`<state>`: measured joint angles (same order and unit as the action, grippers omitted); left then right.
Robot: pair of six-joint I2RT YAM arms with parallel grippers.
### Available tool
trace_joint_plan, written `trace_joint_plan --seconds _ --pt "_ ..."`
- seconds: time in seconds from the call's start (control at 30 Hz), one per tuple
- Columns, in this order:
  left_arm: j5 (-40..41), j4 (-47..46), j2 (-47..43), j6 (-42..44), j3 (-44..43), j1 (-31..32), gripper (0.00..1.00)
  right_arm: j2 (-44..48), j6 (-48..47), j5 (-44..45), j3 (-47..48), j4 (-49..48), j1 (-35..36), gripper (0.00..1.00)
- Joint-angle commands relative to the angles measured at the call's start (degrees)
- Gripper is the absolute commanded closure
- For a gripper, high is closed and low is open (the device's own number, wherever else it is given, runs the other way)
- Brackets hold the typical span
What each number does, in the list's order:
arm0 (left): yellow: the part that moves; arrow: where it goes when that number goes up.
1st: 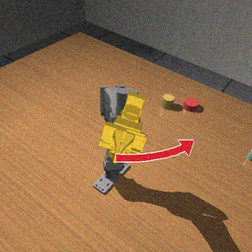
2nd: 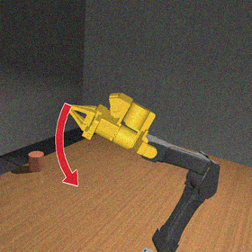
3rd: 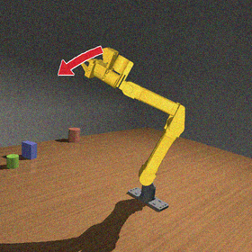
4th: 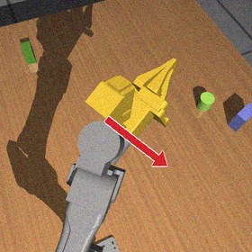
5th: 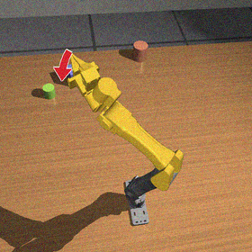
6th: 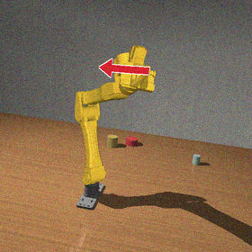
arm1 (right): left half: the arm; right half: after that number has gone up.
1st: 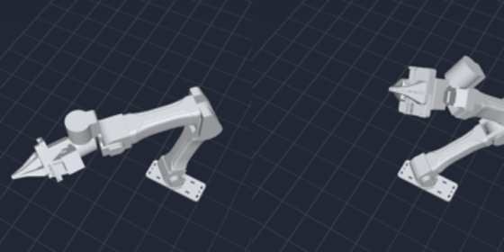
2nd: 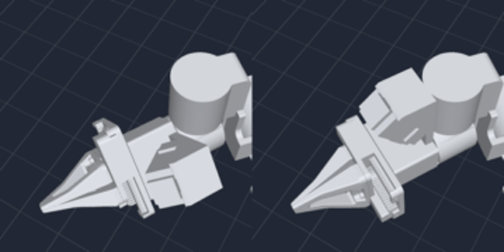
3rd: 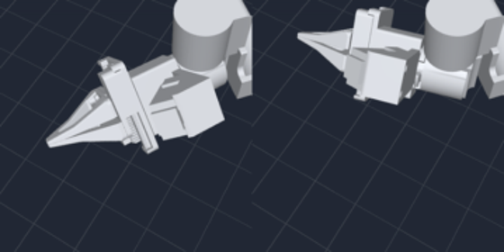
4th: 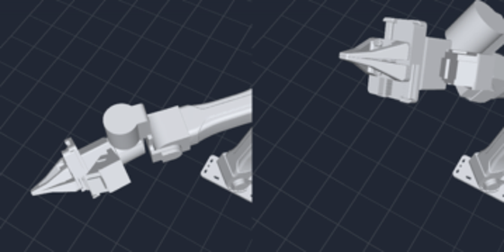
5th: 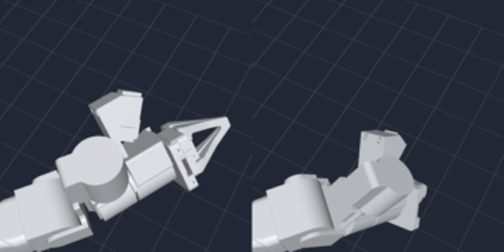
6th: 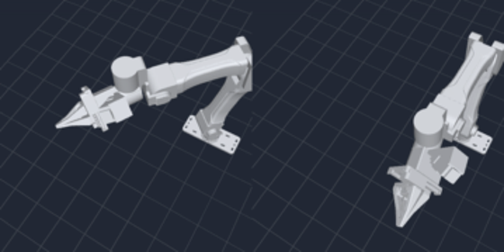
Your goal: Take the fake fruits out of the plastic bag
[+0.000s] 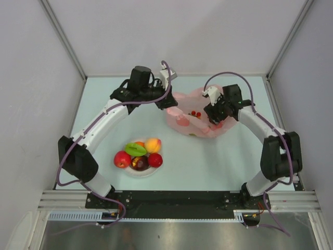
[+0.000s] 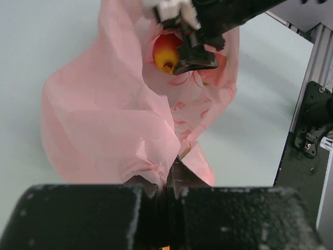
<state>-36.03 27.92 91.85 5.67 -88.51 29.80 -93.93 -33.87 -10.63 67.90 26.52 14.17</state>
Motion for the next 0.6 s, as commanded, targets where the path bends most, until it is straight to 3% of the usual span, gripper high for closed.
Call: trace_joint_plan --seconds 0.0,0.23,0.37,0.47,0.57 --pt "-0.18 -3.05 1.13 -2.06 -4.04 0.34 1.00 9.28 4.76 -13.18 3.47 -5.34 -0.46 0.38" --pt "0.96 -4.98 2.98 -4.53 -4.56 0.52 1.00 4.92 18.99 -21.43 5.31 -6.13 -3.44 0.37" --pt "1.93 -5.16 3.59 -4.79 -5.01 0.78 1.00 2.35 32.17 -30.30 8.92 -7.70 -7.66 0.37" --pt "2.63 -5.16 4.30 -4.88 -5.01 0.78 1.00 0.78 32.64 -32.26 8.83 -7.63 -8.64 0.36" --pt "2.98 -5.33 5.00 -4.97 -5.01 0.78 1.00 -3.26 28.08 -28.85 8.30 -7.10 -6.53 0.36"
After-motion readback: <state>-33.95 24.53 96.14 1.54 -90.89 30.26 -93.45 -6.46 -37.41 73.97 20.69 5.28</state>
